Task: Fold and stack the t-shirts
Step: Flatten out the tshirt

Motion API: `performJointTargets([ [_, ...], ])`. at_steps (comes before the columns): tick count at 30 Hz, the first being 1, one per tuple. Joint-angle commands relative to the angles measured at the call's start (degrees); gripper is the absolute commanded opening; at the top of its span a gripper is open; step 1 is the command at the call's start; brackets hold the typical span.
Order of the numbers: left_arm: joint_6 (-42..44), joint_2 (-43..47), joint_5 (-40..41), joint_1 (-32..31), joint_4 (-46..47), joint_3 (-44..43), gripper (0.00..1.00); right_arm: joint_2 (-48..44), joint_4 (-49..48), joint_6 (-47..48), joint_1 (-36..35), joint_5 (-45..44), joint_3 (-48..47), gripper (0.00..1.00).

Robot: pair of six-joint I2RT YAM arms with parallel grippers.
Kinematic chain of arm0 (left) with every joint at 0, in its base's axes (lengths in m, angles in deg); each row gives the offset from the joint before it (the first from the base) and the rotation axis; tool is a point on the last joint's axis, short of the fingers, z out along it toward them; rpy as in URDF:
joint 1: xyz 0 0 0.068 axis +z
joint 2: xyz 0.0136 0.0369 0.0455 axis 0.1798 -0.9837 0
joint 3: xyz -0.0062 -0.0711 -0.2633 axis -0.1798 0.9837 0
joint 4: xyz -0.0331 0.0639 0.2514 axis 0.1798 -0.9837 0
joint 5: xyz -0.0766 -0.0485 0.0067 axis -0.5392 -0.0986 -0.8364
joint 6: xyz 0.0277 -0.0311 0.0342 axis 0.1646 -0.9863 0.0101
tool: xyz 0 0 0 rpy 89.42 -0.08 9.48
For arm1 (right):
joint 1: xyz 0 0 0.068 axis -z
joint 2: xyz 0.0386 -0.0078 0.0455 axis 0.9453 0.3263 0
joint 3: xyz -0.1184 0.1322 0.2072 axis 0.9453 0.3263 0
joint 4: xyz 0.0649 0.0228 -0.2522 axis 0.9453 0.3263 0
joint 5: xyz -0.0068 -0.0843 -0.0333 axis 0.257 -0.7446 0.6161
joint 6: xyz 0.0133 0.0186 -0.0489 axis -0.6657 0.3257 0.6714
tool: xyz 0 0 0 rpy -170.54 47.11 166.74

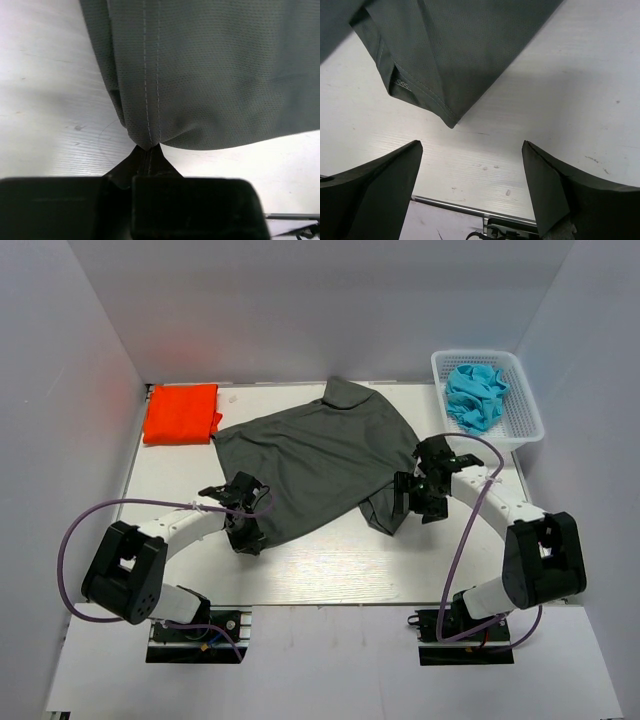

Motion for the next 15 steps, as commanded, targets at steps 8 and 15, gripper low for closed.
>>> performJointTargets([
  [8, 1.7, -0.8, -2.6, -0.9, 3.3, -0.1, 0.00, 6.0, -3.8, -1.0, -2.9, 5.6, 2.1, 0.79],
  [15, 2.9, 0.4, -1.2, -0.9, -0.8, -3.2, 0.00, 10.3, -7.7, -4.4, -3.3, 1.3, 2.9, 0.57],
])
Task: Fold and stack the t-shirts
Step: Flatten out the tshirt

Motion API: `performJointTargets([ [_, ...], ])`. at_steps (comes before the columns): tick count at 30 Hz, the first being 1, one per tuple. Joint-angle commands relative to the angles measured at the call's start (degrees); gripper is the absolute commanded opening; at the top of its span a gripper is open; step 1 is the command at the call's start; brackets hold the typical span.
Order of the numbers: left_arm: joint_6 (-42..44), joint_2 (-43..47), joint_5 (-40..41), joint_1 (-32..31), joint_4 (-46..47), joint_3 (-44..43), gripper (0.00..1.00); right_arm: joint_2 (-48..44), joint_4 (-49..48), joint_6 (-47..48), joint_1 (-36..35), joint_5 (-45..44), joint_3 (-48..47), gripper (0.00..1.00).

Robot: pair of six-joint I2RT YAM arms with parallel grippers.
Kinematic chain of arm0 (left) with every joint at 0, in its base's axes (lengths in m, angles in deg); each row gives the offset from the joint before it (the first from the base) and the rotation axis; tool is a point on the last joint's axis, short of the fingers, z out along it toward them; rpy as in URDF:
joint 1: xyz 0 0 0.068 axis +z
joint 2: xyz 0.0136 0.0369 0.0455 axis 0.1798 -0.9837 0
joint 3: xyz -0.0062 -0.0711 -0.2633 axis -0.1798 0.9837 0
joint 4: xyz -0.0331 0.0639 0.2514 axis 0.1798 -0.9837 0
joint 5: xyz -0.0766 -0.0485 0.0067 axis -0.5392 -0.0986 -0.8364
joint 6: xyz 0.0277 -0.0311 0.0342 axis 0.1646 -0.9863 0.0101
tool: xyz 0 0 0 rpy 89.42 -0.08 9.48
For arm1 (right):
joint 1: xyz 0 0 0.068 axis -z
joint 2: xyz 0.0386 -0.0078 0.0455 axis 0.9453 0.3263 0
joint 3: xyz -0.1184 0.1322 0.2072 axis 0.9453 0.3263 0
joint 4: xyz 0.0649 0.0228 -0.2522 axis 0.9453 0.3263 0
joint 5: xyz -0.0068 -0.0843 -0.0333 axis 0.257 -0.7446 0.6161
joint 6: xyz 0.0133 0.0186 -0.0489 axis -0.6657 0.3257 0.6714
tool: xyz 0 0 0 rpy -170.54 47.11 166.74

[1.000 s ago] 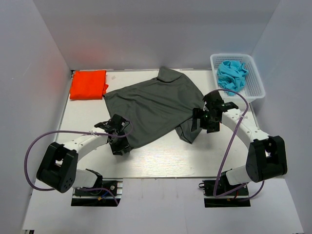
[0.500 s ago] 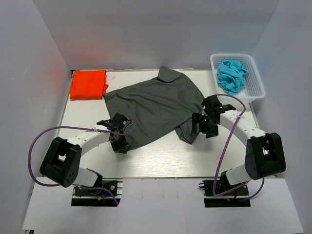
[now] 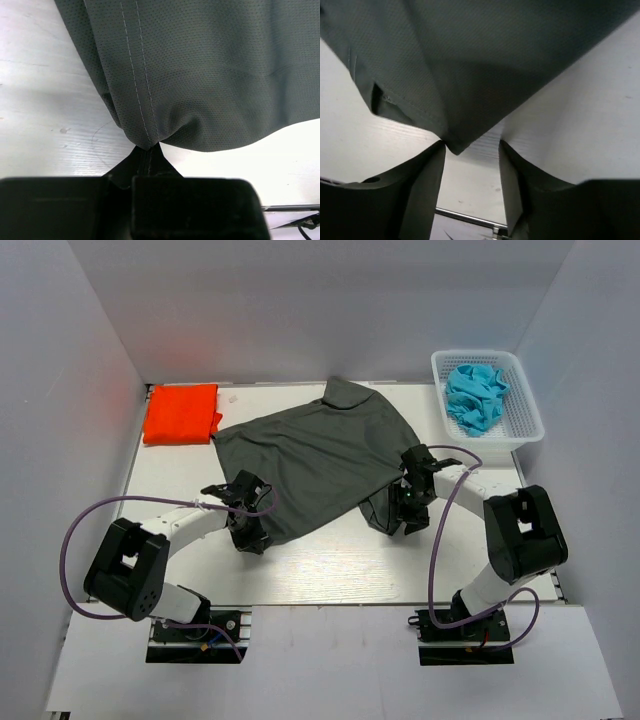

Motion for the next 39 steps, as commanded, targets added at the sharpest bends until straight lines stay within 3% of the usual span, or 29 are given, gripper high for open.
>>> performJointTargets([
  [1, 1.2, 1.2, 2.0, -0.3, -2.5, -2.4, 0.00, 1.5, -2.7, -2.2, -0.1, -2.4, 0.4, 0.52],
  [2, 1.2, 1.7, 2.8, -0.3, -3.5, -3.2, 0.00, 2.0, -3.4, -2.1, -0.2, -2.7, 0.4, 0.39],
  [3, 1.2, 1.7, 2.8, -0.3, -3.5, -4.0, 0.00, 2.0, -3.9, -2.1, -0.2, -2.6, 0.6, 0.34],
  [5, 1.8, 3.1, 4.1, -0.3, -5.0, -5.6, 0.00, 2.2, -4.1, -1.7, -0.1, -2.1, 0.5, 0.00],
  [7, 2.4, 4.1, 4.2, 0.3, -5.7, -7.3, 0.00, 0.7, -4.2, -1.5, 0.1, -1.9, 0.9, 0.00],
  [12, 2.9, 8.0, 7.2, 0.9, -11.2, -15.3, 0.00, -11.3, -2.8, -1.4, 1.1, -10.9, -3.9, 0.00],
  [14, 2.9, 10.0, 10.1, 0.9, -13.2, -21.8, 0.00, -14.7, 0.3, -0.7, 1.4, -13.6, -10.4, 0.00],
  [18, 2.9, 13.4, 19.1, 0.9, -14.6, -31.3, 0.00, -19.0, 4.2, 1.4, 2.9, -27.4, -21.6, 0.00],
  [23, 5.9, 16.0, 25.8, 0.9, -9.5, -41.9, 0.00, -21.1, 1.0, 2.1, 4.8, -36.9, -33.8, 0.00],
  [26, 10.6, 16.6, 28.9, 0.9, -5.5, -48.5, 0.00, -22.1, -7.0, 7.0, 5.5, -38.3, -38.9, 0.00],
  [33, 20.7, 17.1, 28.5, 0.9, 2.6, -61.9, 0.00, -21.4, -14.6, 21.7, 5.4, -37.3, -55.9, 0.00],
  [39, 25.1, 18.3, 19.0, 0.9, 5.2, -68.3, 0.00, -26.9, -19.4, 28.8, 5.5, -31.7, -60.0, 0.00],
])
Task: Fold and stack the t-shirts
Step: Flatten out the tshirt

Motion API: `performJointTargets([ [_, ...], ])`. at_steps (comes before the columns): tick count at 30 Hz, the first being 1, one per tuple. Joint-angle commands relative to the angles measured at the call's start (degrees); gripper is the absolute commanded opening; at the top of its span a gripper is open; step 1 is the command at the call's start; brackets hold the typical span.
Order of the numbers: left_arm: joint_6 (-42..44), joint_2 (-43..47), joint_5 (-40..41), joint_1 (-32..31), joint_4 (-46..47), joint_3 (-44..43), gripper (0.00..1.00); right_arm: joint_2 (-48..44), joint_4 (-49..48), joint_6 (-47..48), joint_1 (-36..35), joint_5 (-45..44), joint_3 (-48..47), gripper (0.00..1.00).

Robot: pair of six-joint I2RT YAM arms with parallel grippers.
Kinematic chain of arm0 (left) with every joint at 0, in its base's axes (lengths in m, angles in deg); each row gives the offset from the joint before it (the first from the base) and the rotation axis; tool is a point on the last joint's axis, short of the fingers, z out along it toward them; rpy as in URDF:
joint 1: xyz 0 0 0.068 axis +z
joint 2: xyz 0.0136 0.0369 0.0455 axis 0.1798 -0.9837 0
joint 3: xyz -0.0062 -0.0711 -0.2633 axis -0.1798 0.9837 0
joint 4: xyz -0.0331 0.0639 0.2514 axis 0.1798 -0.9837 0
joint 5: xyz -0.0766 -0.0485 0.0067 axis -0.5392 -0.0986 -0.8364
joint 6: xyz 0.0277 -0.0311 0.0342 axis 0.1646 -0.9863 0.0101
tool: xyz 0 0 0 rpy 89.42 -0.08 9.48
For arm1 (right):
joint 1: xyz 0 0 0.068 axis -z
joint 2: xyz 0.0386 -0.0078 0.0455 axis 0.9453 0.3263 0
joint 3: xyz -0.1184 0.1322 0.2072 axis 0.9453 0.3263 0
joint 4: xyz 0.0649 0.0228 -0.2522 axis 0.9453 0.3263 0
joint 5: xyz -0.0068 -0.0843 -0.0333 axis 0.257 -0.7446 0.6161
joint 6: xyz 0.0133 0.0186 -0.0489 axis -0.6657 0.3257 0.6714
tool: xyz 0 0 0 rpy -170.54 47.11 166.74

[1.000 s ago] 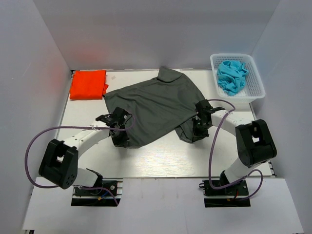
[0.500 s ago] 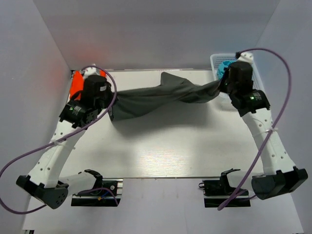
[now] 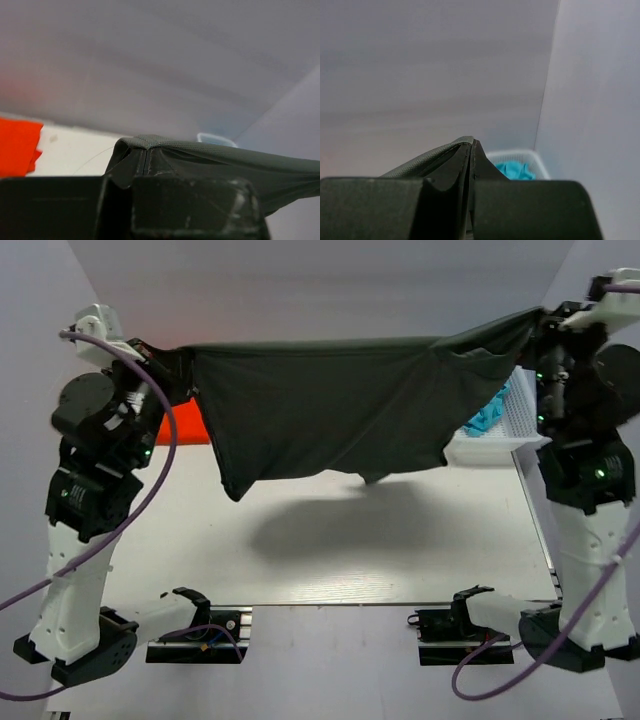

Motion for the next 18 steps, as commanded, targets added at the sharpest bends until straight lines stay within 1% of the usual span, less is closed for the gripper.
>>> performJointTargets([
  [1, 4.7, 2.2, -7.5, 0.3, 2.8, -3.8, 0.00, -4.6, -6.9, 7.0, 0.1, 2.5, -3.6, 0.00],
  [3, 4.7, 2.7, -9.9, 0.3, 2.1, -6.1, 0.00, -6.8, -6.5, 8.6, 0.2, 5.1, -4.9, 0.00],
  [4, 4.7, 3.9, -12.5, 0.3, 2.1, -6.7, 0.00, -7.4, -6.5, 8.9, -0.1, 6.2, -5.1, 0.00],
  [5, 4.7, 4.5, -13.4, 0.3, 1.5, -7.4, 0.00, -9.8, -6.5, 9.2, 0.1, 6.7, -5.2, 0.00],
  [9, 3.3, 8.0, -17.0, 0.3, 1.0, -6.1, 0.00, -14.3, -6.5, 9.8, 0.1, 11.7, -3.3, 0.00],
  [11, 2.2, 8.8, -18.7, 0.3, 1.0, -6.1, 0.00, -15.6, -6.6, 9.8, 0.0, 11.8, -2.1, 0.00],
  [14, 0.6, 8.0, -18.1, 0.3, -2.0, -6.8, 0.00, -15.6, -6.4, 9.6, 0.1, 10.9, -0.8, 0.00],
  [17, -1.4, 5.1, -13.8, 0.3, -6.2, -7.4, 0.00, -14.0, -6.0, 9.2, 0.1, 8.6, 1.3, 0.00],
  [18, -2.2, 4.1, -11.3, -0.2, -8.4, -7.4, 0.00, -12.7, -6.0, 8.5, -0.1, 7.8, 1.8, 0.00],
])
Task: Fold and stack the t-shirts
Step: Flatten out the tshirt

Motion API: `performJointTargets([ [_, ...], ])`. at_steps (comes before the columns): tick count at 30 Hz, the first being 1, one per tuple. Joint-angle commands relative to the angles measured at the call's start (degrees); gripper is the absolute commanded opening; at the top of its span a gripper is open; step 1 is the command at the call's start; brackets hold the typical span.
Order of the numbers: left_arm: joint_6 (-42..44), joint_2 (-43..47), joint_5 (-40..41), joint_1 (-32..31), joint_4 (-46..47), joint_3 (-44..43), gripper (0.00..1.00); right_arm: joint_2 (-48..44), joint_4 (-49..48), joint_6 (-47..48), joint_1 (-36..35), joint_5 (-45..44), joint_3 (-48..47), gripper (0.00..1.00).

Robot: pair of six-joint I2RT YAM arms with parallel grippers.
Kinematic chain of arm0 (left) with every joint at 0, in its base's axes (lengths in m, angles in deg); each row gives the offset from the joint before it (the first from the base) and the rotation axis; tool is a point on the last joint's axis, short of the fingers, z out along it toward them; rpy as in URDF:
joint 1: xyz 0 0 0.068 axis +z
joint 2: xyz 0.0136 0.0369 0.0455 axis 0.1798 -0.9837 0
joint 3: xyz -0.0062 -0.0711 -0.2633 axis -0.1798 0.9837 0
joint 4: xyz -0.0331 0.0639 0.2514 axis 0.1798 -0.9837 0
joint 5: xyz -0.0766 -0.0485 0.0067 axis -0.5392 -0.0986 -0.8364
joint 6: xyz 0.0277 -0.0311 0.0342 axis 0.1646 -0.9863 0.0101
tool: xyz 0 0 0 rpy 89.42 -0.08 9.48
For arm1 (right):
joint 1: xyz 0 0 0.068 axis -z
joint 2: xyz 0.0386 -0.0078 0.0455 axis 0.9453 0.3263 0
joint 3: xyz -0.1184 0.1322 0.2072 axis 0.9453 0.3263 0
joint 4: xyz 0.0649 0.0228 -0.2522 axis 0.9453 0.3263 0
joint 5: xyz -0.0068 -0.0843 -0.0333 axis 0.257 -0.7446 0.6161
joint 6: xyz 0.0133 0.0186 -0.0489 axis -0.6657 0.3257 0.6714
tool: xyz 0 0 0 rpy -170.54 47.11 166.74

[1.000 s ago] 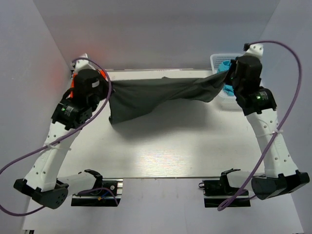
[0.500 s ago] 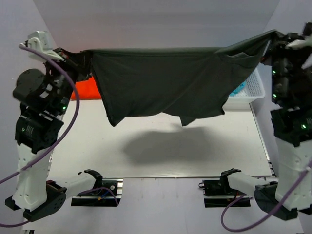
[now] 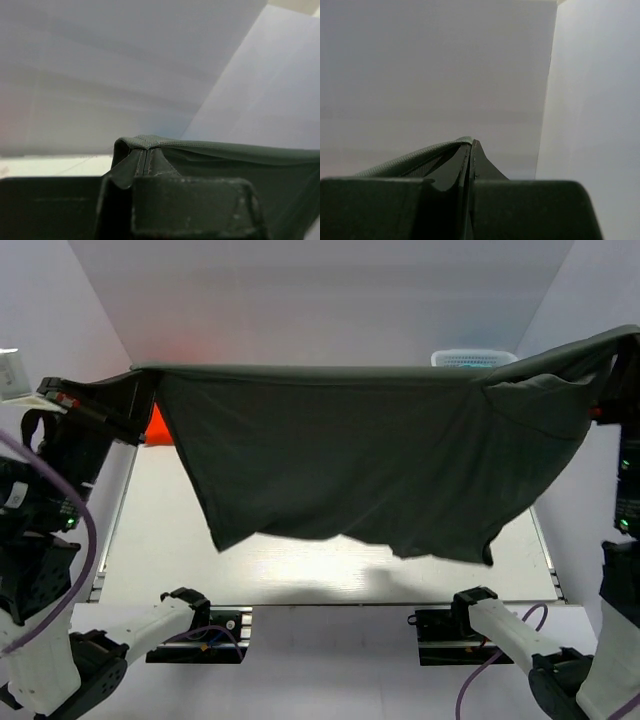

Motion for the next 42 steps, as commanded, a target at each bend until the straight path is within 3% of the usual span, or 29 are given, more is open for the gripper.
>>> performJointTargets([
  [1, -3.1, -7.1, 5.8, -0.2, -7.4, 0.0, 0.00, 5.2, -0.4, -0.2, -0.1, -3.0, 4.3, 0.00],
  [8, -6.7, -20.0, 18.7, 0.9, -9.9, 7.8, 0.00, 19.0, -1.6, -5.9, 0.2, -4.4, 10.8, 0.00],
  [11, -6.1, -31.6, 17.1, 2.9, -9.2, 8.5, 0.00, 28.2, -2.4, -7.4, 0.6, -2.0, 12.3, 0.00],
  [15, -7.1, -52.5, 14.1, 9.8, -10.4, 1.1, 0.00, 42.9, -5.5, -10.2, 1.5, 4.3, 10.6, 0.00],
  [16, -7.1, -57.1, 14.1, 11.0, -11.0, -1.6, 0.06, 51.9, -5.3, -10.2, 1.5, 5.2, 9.0, 0.00],
  [17, -7.1, -66.1, 13.2, 12.2, -12.5, -8.3, 0.39, 54.7, -4.2, -10.1, 1.6, 7.0, 7.2, 0.05],
  [19, -7.1, -74.3, 10.3, 15.0, -14.5, -17.2, 1.00, 63.7, 0.1, -10.2, 1.4, 8.0, -4.2, 0.41],
  [20, -7.1, -77.6, 4.7, 15.8, -15.6, -25.7, 1.00, 68.4, 2.1, -10.1, 1.4, 9.5, -10.5, 0.63],
  [21, -6.3, -81.0, 2.2, 16.4, -14.6, -27.5, 1.00, 71.7, 6.3, -10.2, 1.3, 9.4, -15.2, 0.73],
  [24, -5.6, -77.8, -1.0, 16.9, -4.4, -19.9, 1.00, 72.0, 6.0, -9.9, 1.2, 10.5, -15.9, 0.90],
  [27, -4.2, -69.7, -2.4, 16.9, 4.1, -7.5, 1.00, 66.5, 0.5, -10.2, 1.2, 13.5, -3.1, 0.90],
  [34, 1.6, -67.4, -1.4, 15.6, -2.2, -6.5, 1.00, 60.4, 5.4, -15.0, 1.2, 11.4, 0.8, 0.90],
  [42, 2.1, -61.7, -6.0, 14.4, 0.0, 8.4, 1.00, 52.8, 9.9, -21.7, 1.2, 14.2, 17.5, 0.90],
])
